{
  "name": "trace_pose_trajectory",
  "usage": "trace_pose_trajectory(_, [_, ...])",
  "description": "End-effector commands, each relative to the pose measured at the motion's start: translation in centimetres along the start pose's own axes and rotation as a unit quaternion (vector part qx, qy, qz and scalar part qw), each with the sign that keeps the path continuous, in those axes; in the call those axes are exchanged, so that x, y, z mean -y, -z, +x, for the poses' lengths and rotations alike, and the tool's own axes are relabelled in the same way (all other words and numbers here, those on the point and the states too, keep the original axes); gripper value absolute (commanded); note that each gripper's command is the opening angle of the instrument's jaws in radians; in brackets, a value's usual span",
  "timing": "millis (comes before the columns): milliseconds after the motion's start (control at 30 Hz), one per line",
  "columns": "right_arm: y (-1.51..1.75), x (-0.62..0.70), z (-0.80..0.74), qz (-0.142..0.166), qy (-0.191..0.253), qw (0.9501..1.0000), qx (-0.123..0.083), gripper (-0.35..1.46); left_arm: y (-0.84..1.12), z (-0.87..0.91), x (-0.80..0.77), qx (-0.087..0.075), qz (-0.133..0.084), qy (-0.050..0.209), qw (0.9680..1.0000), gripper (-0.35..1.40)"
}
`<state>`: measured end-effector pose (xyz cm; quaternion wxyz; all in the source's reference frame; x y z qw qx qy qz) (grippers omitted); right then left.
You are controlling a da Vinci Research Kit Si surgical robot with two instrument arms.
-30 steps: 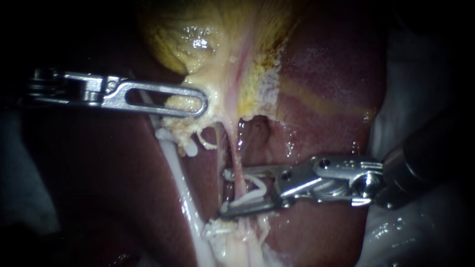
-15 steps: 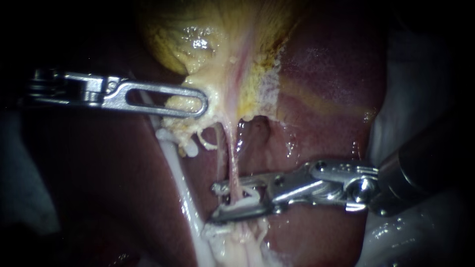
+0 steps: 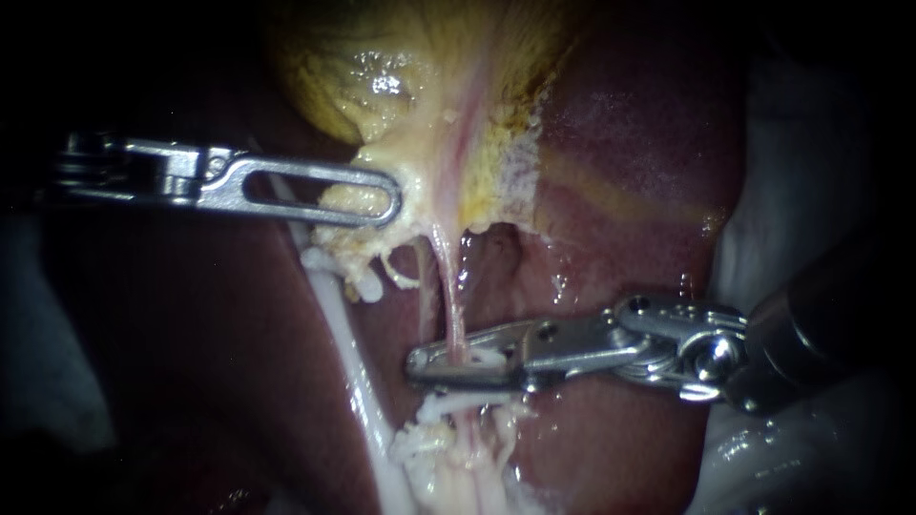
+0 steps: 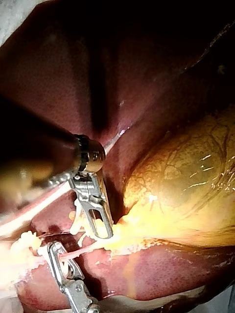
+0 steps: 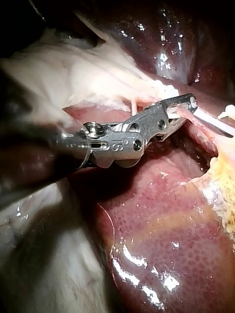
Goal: Clipping second clip right tube
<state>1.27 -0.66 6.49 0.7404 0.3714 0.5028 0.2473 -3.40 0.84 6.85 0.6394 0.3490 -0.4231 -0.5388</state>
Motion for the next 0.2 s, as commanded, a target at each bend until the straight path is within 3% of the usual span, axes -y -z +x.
trace_pose_trajectory(33, [0.0,0.0,0.0,0.0,0.0,1.0,0.0,-0.35,0.0,0.0,0.0,0.0,0.0,0.0,1.0,-0.35])
trace_pose_trajectory(200, [0.01,0.0,-0.01,0.0,0.001,1.0,0.0,-0.35,-0.01,0.0,0.0,0.0,0.0,0.0,1.0,-0.35])
